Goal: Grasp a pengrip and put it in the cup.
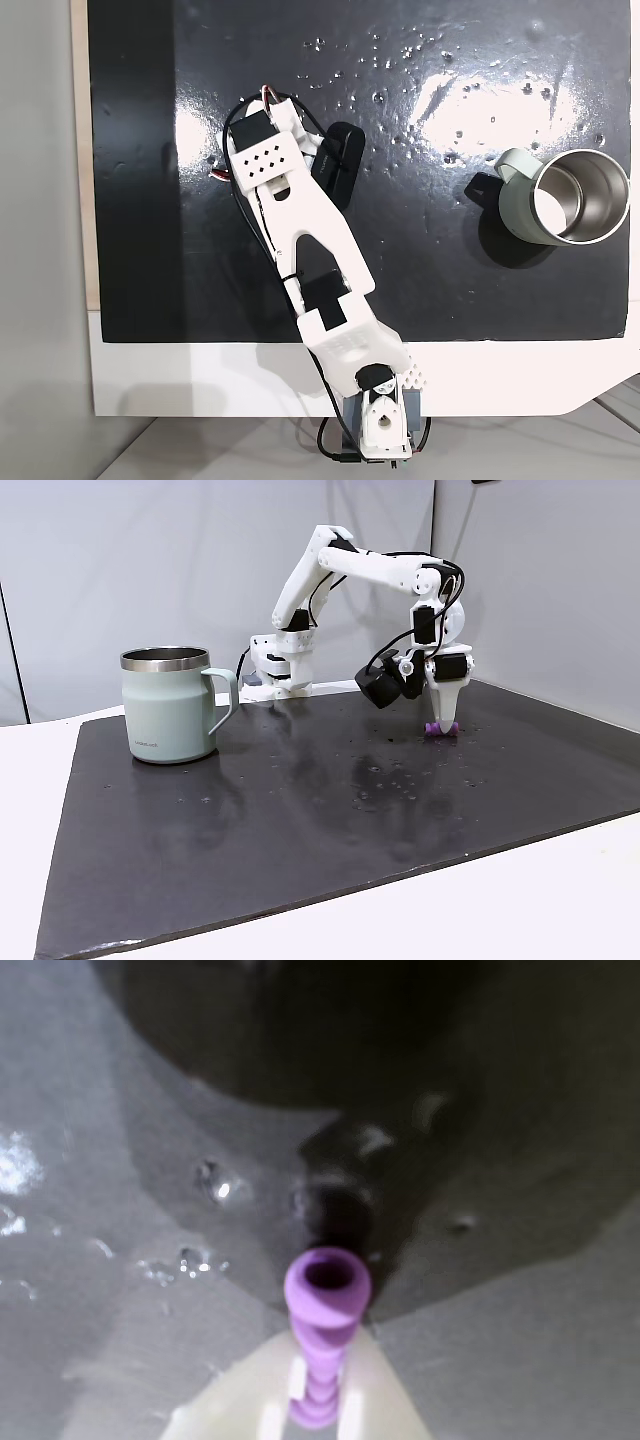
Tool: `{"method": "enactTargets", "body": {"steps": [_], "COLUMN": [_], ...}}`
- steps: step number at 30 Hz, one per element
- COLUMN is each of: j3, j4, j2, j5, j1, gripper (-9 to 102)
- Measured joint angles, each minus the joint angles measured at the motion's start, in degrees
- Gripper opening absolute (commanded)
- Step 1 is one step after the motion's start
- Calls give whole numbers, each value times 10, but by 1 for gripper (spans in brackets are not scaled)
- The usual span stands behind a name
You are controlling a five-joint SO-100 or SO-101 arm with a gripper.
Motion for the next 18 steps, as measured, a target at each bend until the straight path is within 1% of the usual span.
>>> {"method": "enactTargets", "body": {"steps": [6,8,13,18], "j3": [0,0,0,0], "j4": [-4,8,64,128], "j2": [5,15,85,163], "j5": [0,-2,-41,-109], "j1": [15,25,49,95], "gripper": [0,0,0,0]}}
